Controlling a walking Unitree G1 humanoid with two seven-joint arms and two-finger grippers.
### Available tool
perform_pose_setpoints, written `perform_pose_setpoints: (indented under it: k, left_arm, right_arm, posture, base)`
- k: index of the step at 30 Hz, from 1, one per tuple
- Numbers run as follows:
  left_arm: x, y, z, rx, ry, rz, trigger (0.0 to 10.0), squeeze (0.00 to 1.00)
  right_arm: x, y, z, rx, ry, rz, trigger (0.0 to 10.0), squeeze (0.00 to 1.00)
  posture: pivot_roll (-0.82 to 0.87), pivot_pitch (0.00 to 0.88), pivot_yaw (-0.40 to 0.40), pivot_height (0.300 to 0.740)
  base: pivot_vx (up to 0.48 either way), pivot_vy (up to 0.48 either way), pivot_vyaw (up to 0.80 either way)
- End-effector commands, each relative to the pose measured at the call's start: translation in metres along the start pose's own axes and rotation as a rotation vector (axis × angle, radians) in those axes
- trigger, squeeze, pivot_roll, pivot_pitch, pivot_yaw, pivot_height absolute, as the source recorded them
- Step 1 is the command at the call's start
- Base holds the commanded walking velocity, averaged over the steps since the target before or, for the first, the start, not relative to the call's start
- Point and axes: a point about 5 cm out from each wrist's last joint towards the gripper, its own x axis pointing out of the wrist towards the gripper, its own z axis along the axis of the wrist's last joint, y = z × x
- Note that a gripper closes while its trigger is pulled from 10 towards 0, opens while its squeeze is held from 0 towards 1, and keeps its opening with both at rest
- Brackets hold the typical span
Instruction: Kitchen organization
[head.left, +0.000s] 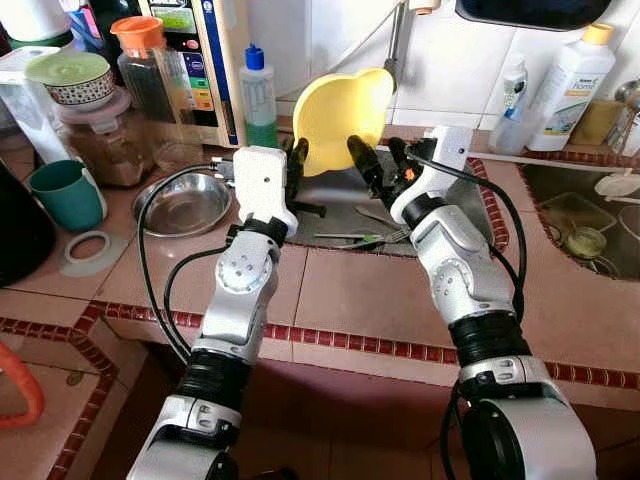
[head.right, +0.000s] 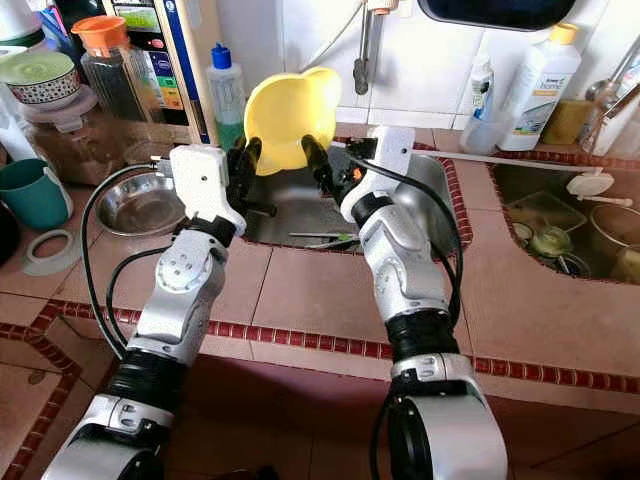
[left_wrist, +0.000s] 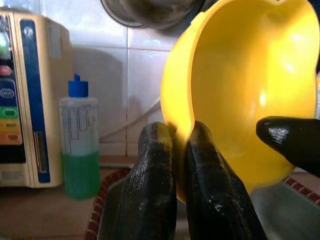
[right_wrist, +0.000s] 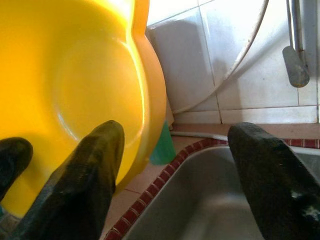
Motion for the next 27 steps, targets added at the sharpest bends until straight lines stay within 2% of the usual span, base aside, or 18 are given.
perform_pose_setpoints:
  k: [1,12,25,26,27]
  left_arm:
    - [0.0011,-0.018,0.0086,-0.021,-0.039,-0.11,0.0,0.0]
    - [-0.0006,-0.024,0.0057,-0.032,-0.019,-0.143,0.0,0.0]
    - [-0.001,-0.0204,0.0026,-0.02,0.002,-0.136,0.0,0.0]
    - [-0.0014,-0.02,0.0012,-0.021,0.011,-0.132,1.4,0.0]
    - [-0.0019,-0.0195,-0.0004,-0.012,0.02,-0.127,5.3,0.0]
  right_arm:
    - [0.0056,-0.0015,0.0091,0.0,-0.027,-0.019,0.0,0.0]
    - [0.011,0.0024,0.0116,0.012,-0.043,0.012,0.0,0.0]
    - [0.0112,-0.0022,0.0124,0.011,-0.054,-0.006,0.0,0.0]
    - [0.0112,-0.002,0.0122,0.011,-0.055,-0.006,0.0,0.0]
    - [0.0112,-0.0017,0.0119,0.011,-0.054,-0.007,0.0,0.0]
  posture:
    - [0.02,0.047,0.015,0.74]
    - [0.02,0.047,0.015,0.74]
    - [0.02,0.044,0.016,0.74]
    - [0.02,0.042,0.015,0.74]
    - [0.02,0.042,0.015,0.74]
  base:
    - [0.0,0.0,0.0]
    - [0.0,0.0,0.0]
    - [0.0,0.0,0.0]
    - [0.0,0.0,0.0]
    - [0.0,0.0,0.0]
